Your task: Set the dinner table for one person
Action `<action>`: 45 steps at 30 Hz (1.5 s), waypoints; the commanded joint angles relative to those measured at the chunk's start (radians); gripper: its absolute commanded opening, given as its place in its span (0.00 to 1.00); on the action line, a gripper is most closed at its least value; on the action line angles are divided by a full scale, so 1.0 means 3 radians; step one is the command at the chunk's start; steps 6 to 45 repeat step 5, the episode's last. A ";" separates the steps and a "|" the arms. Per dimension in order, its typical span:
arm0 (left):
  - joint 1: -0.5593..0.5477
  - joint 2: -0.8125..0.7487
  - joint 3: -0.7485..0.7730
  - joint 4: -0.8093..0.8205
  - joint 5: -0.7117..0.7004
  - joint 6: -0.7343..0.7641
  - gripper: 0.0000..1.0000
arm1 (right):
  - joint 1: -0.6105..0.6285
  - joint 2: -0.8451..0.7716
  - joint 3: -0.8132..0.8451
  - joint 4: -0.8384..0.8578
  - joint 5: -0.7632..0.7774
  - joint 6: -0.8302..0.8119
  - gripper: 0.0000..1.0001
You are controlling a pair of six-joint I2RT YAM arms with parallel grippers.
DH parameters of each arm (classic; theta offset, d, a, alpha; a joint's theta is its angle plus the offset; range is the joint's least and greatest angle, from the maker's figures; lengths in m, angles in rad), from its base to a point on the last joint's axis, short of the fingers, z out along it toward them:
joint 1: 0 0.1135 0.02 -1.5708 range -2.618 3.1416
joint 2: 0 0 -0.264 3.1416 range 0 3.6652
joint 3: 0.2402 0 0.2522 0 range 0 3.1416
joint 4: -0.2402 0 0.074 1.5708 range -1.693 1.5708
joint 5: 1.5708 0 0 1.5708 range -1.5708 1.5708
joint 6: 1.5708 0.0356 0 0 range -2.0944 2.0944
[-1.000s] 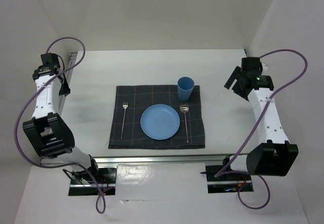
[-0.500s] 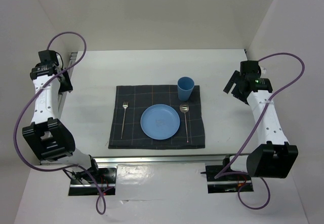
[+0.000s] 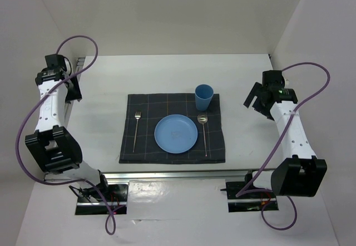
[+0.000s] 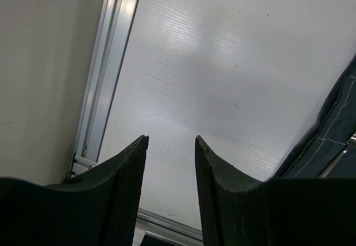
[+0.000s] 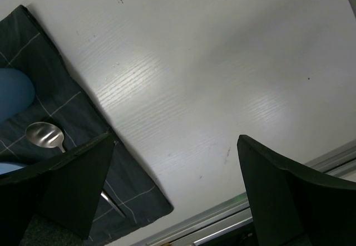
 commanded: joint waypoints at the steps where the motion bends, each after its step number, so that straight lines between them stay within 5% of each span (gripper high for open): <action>1: -0.0033 -0.0062 0.0068 0.0048 0.0046 0.0076 0.47 | 0.0001 -0.0072 0.0113 0.0093 -0.0058 -0.0070 1.00; 45: -0.0099 0.0025 0.0211 -0.0060 0.0011 0.0076 0.47 | 0.0001 -0.0031 0.0149 0.0133 -0.0099 -0.0126 1.00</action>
